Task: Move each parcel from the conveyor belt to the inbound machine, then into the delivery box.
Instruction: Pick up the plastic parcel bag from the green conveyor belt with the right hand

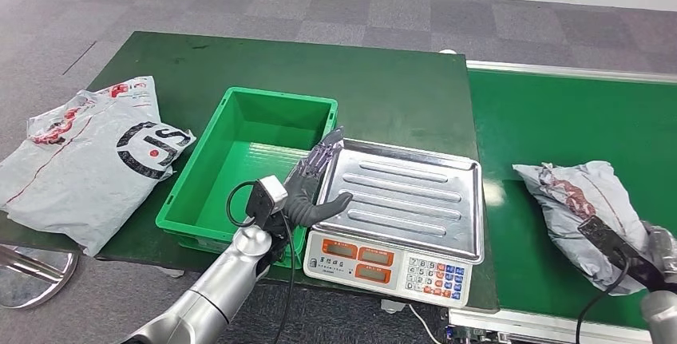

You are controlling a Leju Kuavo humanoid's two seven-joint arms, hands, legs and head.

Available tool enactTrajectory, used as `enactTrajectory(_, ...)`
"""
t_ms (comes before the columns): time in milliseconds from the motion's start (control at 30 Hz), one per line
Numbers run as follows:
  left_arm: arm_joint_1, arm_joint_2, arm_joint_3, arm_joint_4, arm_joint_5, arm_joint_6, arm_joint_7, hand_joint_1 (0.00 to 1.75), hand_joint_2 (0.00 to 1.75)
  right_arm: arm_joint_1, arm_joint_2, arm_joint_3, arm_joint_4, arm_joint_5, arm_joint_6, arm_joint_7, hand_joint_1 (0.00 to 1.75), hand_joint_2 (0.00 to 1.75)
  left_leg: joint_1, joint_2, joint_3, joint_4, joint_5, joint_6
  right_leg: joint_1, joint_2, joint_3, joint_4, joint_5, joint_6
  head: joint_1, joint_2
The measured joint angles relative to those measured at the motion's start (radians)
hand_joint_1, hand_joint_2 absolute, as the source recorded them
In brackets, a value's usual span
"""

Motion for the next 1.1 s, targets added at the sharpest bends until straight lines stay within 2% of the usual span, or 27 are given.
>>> enactTrajectory(400, 0.001, 0.003, 0.0, -0.002, 0.0, 0.0, 0.0, 0.0, 1.75, 0.001, 0.008, 0.0, -0.012, -0.007, -0.008, -0.007, 1.75, 1.75, 0.0, 0.0, 0.0, 0.0, 0.0, 0.0, 0.0, 0.0, 0.0, 0.0, 0.0, 0.0, 0.0, 0.0)
enactTrajectory(500, 0.001, 0.003, 0.0, -0.002, 0.0, 0.0, 0.0, 0.0, 1.75, 0.007, 0.013, -0.004, -0.029, -0.029, -0.041, -0.041, 1.75, 1.75, 0.0, 0.0, 0.0, 0.0, 0.0, 0.0, 0.0, 0.0, -0.001, 0.0, 0.0, 0.0, 0.0, 0.0)
enactTrajectory(567, 0.001, 0.003, 0.0, -0.002, 0.0, -0.001, 0.0, 0.0, 1.75, 0.019, 0.02, -0.011, -0.057, -0.071, -0.085, -0.095, 1.75, 1.75, 0.0, 0.0, 0.0, 0.0, 0.0, 0.0, 0.0, 0.0, -0.001, 0.0, 0.0, 0.0, 0.0, 0.0)
enactTrajectory(700, 0.001, 0.003, 0.0, -0.001, 0.0, -0.013, 0.0, 0.0, 1.75, 0.088, 0.044, -0.067, -0.223, -0.261, -0.188, -0.253, 1.75, 1.75, 0.0, -0.003, -0.001, 0.0, 0.0, 0.0, 0.0, -0.003, -0.001, 0.0, -0.001, 0.0, 0.0, 0.0)
enactTrajectory(800, 0.001, 0.003, 0.0, -0.001, 0.0, -0.018, 0.0, 0.0, 1.75, 0.136, 0.065, -0.132, -0.409, -0.36, -0.239, -0.328, 1.75, 1.75, 0.0, -0.004, -0.002, 0.0, 0.0, 0.0, 0.0, -0.004, -0.001, 0.0, -0.001, 0.0, 0.0, 0.0)
enactTrajectory(967, 0.0, 0.0, 0.0, -0.002, 0.004, -0.019, 0.0, 0.0, 1.75, 0.171, 0.101, -0.162, -0.681, -0.38, -0.331, -0.438, 1.75, 1.75, 0.0, 0.001, 0.0, -0.001, -0.001, -0.002, 0.0, 0.001, -0.002, 0.0, -0.001, 0.0, 0.0, 0.0)
enactTrajectory(1100, 0.0, -0.003, 0.0, -0.002, 0.007, -0.018, 0.0, 0.0, 1.75, 0.183, 0.12, -0.162, -0.796, -0.38, -0.347, -0.453, 1.75, 1.75, 0.0, 0.001, 0.0, -0.001, -0.001, -0.002, 0.0, 0.001, -0.002, 0.0, -0.001, 0.0, 0.0, 0.0)
